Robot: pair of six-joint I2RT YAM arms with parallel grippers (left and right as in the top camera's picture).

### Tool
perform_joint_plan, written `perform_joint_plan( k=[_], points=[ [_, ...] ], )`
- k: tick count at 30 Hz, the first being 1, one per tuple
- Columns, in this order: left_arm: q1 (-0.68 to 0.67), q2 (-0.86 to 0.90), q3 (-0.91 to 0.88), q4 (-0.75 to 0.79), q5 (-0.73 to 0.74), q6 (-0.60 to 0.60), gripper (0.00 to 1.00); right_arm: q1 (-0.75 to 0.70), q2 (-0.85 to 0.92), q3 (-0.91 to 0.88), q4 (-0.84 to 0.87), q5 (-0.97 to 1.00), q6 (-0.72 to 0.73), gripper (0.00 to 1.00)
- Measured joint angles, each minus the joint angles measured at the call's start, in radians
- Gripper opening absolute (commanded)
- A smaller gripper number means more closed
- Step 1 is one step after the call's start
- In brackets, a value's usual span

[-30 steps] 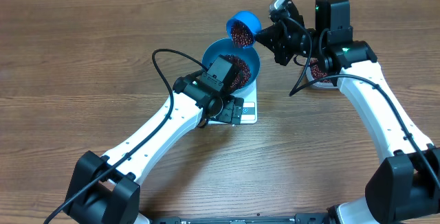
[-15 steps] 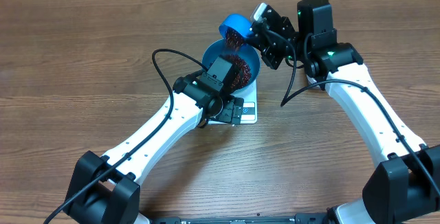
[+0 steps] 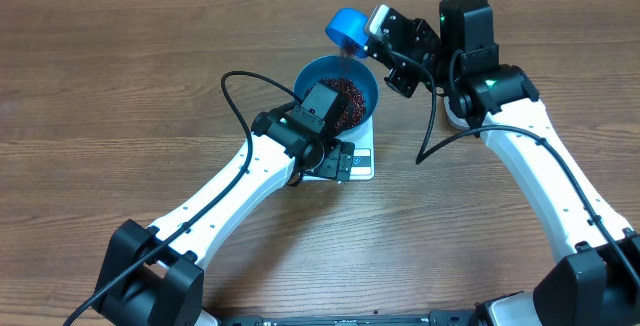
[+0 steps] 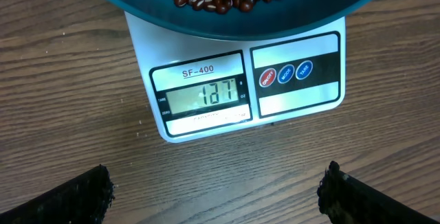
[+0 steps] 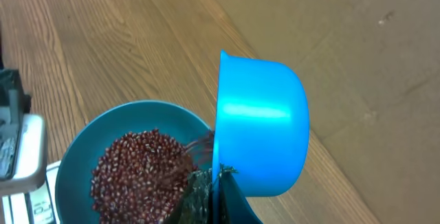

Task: Scoop item into bowl and weigh 150g on scale
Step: 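Tip the scoop over the teal bowl to pour beans in, then carry the empty scoop back right into the bean tub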

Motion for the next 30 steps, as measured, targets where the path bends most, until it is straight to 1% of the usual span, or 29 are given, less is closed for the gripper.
perform_joint_plan(
  k=[3, 7, 15, 19, 23, 26, 27, 28, 30],
  points=[
    [0.0, 0.0, 0.0, 0.0, 0.0, 0.0, 1.0, 0.019, 0.0, 0.0, -0.025, 0.003, -0.068, 0.04],
    [0.0, 0.0, 0.0, 0.0, 0.0, 0.0, 1.0, 0.032, 0.0, 0.0, -0.024, 0.03, -0.122, 0.04],
    [0.0, 0.0, 0.0, 0.0, 0.0, 0.0, 1.0, 0.032, 0.0, 0.0, -0.025, 0.051, -0.146, 0.04],
    [0.0, 0.0, 0.0, 0.0, 0.0, 0.0, 1.0, 0.032, 0.0, 0.0, -0.028, 0.052, -0.134, 0.04],
    [0.0, 0.0, 0.0, 0.0, 0.0, 0.0, 1.0, 0.032, 0.0, 0.0, -0.034, 0.051, -0.016, 0.04],
    [0.0, 0.0, 0.0, 0.0, 0.0, 0.0, 0.99, 0.032, 0.0, 0.0, -0.035, 0.051, 0.219, 0.04],
    [0.0, 0.0, 0.0, 0.0, 0.0, 0.0, 0.99, 0.032, 0.0, 0.0, -0.037, 0.05, 0.268, 0.04],
    [0.0, 0.0, 0.0, 0.0, 0.0, 0.0, 1.0, 0.031, 0.0, 0.0, -0.042, 0.05, 0.349, 0.04],
    [0.0, 0.0, 0.0, 0.0, 0.0, 0.0, 1.0, 0.024, 0.0, 0.0, -0.046, 0.047, 0.443, 0.04]
  ],
)
